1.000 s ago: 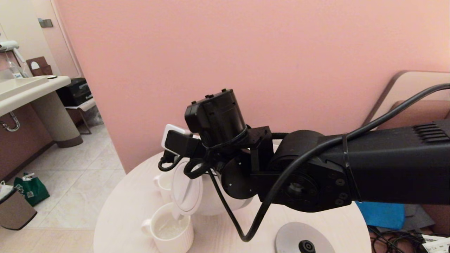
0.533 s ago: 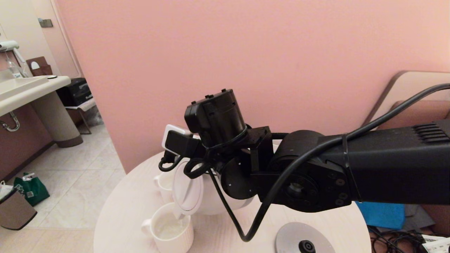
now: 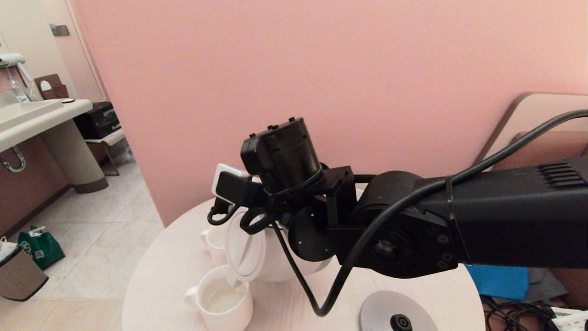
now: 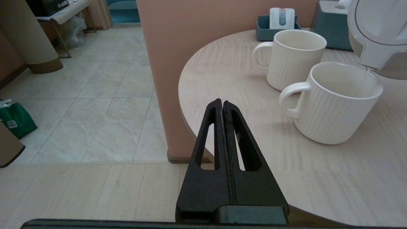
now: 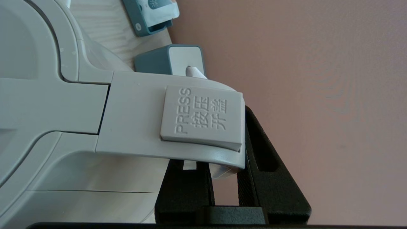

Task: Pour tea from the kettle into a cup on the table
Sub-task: Pour water into another cup, then pick up the kettle

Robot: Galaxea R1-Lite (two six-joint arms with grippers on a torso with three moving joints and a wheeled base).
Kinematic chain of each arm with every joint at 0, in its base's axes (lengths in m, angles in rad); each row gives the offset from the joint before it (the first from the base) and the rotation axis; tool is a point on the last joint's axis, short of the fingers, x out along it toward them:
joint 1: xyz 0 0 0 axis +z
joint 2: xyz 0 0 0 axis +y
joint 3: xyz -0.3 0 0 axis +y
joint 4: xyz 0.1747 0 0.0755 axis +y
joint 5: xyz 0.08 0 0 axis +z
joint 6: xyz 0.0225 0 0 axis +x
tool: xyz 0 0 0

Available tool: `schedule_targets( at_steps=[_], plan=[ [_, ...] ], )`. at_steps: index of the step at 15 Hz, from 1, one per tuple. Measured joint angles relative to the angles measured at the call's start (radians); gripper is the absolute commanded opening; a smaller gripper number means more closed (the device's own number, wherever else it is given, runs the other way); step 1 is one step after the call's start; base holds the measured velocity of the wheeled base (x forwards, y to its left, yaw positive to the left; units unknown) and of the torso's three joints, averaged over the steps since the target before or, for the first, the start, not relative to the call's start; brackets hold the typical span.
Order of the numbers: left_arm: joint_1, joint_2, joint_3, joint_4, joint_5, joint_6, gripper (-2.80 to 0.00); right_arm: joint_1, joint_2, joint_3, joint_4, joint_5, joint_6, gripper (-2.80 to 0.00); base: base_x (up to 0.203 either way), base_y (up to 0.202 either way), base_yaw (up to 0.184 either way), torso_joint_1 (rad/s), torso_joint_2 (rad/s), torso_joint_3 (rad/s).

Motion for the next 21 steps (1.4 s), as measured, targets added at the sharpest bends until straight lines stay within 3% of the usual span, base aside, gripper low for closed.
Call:
schedule_targets(
  at_steps=[8,11,16,21],
  plan=[
    [0.000,0.000,0.000,0.000,0.000,0.000,-2.80,-0.003,0.002,0.025,-0.016,0.000,0.044,-2.80,0.000,0.000,0.000,0.000,0.00,0.000],
    [0.000,0.000,0.000,0.000,0.000,-0.001,-2.80,-0.029,-0.018,0.078,-0.027,0.009,0.142,-2.80,0.000,0.000,0.000,0.000,0.00,0.000],
    [0.000,0.000,0.000,0.000,0.000,0.001,-2.80,-0.100,-0.049,0.211,-0.182,0.043,0.283,-2.80,0.000,0.000,0.000,0.000,0.00,0.000],
    [0.000,0.000,0.000,0.000,0.000,0.000,-2.80,-0.174,-0.102,0.340,-0.291,0.099,0.495,-2.80,0.000,0.000,0.000,0.000,0.00,0.000]
  ],
)
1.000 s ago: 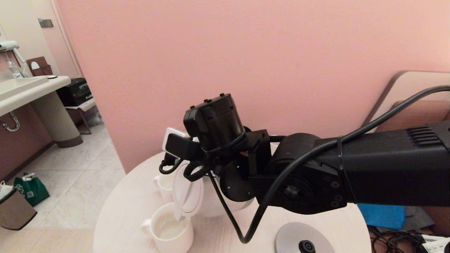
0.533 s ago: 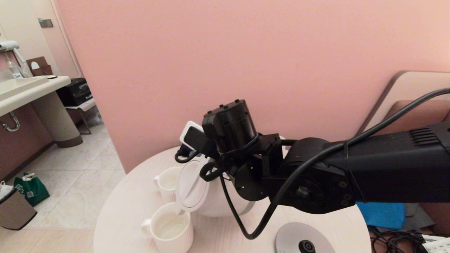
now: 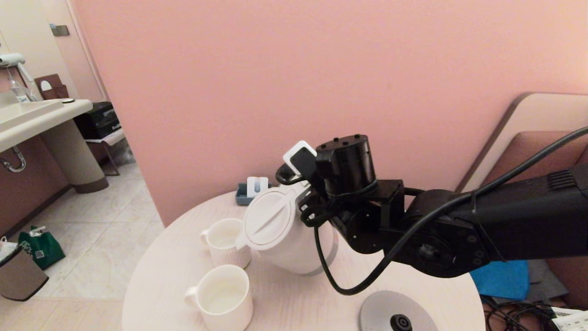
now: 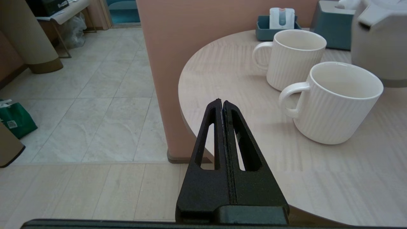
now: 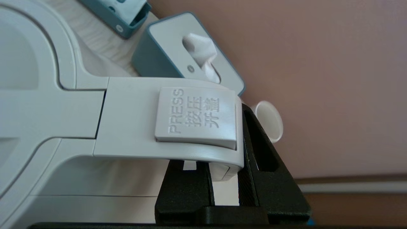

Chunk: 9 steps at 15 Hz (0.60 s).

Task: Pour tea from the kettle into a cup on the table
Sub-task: Pick up the kettle

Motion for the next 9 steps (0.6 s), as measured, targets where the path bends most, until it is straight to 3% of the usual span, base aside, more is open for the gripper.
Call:
schedule_targets(
  at_steps=[6,9],
  plan=[
    [0.000,0.000,0.000,0.000,0.000,0.000,-2.80,-0.116,-0.128,0.200,-0.008,0.089,0.341,-2.80,0.000,0.000,0.000,0.000,0.00,0.000],
    [0.000,0.000,0.000,0.000,0.000,0.000,-2.80,-0.221,-0.212,0.315,-0.039,0.160,0.459,-2.80,0.000,0.000,0.000,0.000,0.00,0.000]
  ],
)
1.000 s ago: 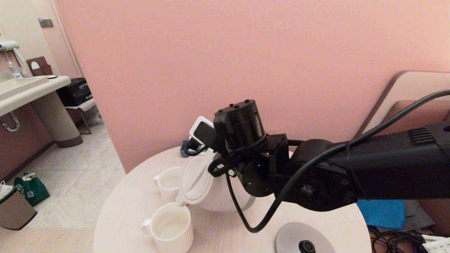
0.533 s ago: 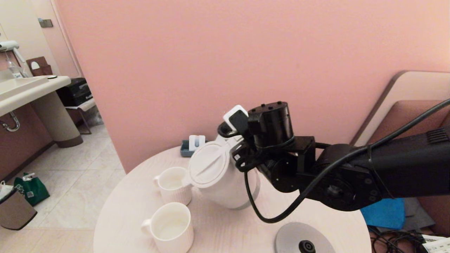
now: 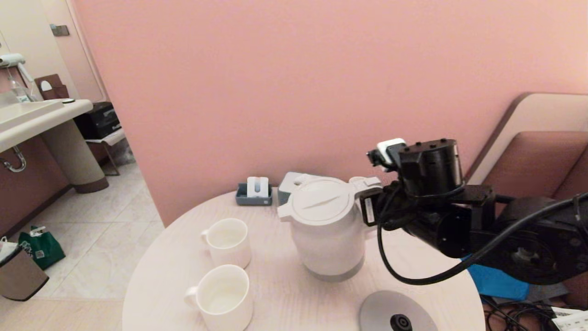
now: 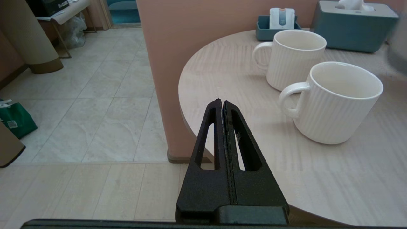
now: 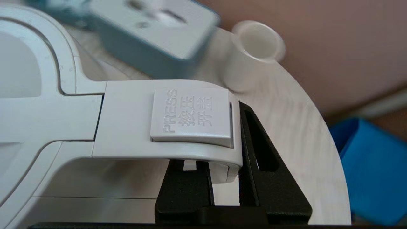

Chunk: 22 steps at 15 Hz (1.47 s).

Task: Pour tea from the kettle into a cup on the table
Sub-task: Pick up the kettle

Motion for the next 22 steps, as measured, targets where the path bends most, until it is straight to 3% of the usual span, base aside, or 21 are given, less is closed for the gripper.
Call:
schedule_targets(
  at_steps=[7,16,22],
  plan=[
    [0.000,0.000,0.000,0.000,0.000,0.001,-2.80,-0.153,-0.163,0.227,-0.075,0.122,0.233,-2.80,0.000,0.000,0.000,0.000,0.00,0.000],
    [0.000,0.000,0.000,0.000,-0.001,0.000,-2.80,-0.203,-0.469,0.528,-0.060,0.123,0.219,-2.80,0.000,0.000,0.000,0.000,0.00,0.000],
    [0.000,0.000,0.000,0.000,0.000,0.000,-2.80,-0.203,-0.666,0.710,0.020,0.129,0.219,-2.80,0.000,0.000,0.000,0.000,0.00,0.000]
  ],
)
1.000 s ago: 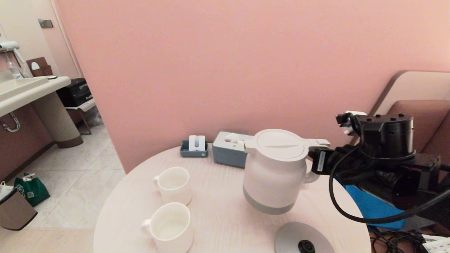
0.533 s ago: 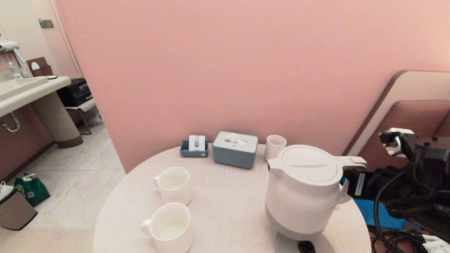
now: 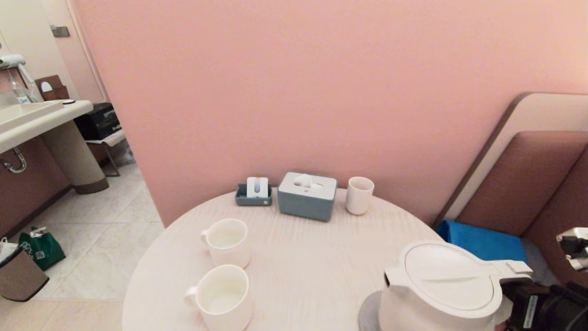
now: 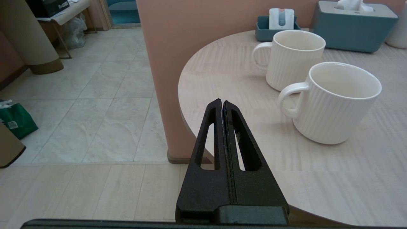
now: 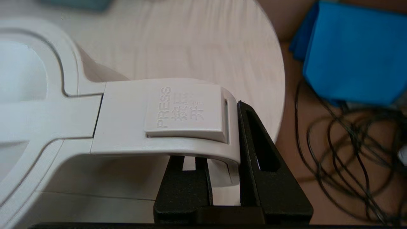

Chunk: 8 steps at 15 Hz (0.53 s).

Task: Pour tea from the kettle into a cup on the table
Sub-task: Pick up the kettle

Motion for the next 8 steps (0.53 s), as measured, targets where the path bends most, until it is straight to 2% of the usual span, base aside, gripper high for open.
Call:
schedule_targets(
  at_steps=[4,8],
  plan=[
    [0.000,0.000,0.000,0.000,0.000,0.000,-2.80,0.006,-0.052,0.049,-0.006,0.019,0.014,-2.80,0.000,0.000,0.000,0.000,0.00,0.000],
    [0.000,0.000,0.000,0.000,0.000,0.000,-2.80,0.014,-0.050,0.055,-0.013,0.095,0.031,-2.80,0.000,0.000,0.000,0.000,0.00,0.000]
  ],
)
